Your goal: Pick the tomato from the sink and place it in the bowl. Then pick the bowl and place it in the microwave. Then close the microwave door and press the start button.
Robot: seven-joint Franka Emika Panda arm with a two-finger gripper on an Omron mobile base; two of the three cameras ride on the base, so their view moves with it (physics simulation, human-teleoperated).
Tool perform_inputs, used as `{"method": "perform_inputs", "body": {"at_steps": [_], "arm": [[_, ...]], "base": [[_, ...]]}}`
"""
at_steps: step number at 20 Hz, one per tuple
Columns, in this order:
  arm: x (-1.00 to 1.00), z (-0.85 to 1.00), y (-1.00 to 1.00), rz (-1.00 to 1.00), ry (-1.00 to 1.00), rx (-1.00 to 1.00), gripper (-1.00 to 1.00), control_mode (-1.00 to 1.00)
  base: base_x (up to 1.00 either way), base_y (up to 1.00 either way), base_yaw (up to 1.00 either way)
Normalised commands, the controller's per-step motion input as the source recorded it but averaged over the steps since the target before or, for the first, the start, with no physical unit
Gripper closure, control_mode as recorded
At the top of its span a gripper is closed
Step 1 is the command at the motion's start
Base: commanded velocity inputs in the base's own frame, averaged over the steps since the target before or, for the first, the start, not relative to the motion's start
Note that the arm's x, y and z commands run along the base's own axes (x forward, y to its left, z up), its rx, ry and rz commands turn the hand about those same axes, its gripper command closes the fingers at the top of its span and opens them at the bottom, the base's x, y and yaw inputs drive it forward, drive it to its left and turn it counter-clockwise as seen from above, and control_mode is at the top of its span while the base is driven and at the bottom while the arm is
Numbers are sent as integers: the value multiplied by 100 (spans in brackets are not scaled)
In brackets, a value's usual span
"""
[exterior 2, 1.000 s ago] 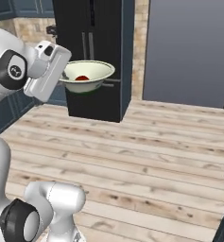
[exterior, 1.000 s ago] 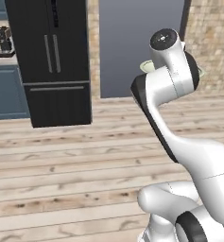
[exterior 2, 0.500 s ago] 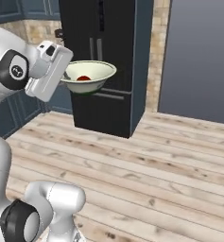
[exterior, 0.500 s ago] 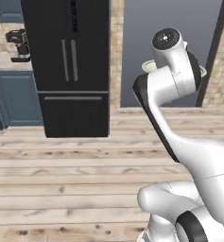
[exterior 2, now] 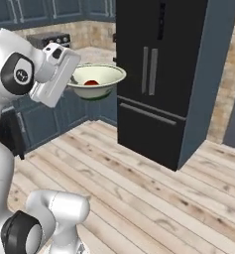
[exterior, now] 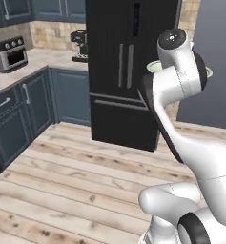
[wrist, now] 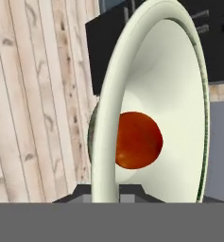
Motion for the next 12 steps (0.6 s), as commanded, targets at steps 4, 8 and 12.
{"method": "perform_inputs", "body": {"at_steps": [4, 8, 12], "arm": [[0, 0, 0, 0, 0, 0, 100, 100], [0, 0, 0, 0, 0, 0, 100, 100], [0, 0, 0, 0, 0, 0, 100, 100]], "base": [[60, 0, 64], [50, 0, 65], [45, 0, 65]]}}
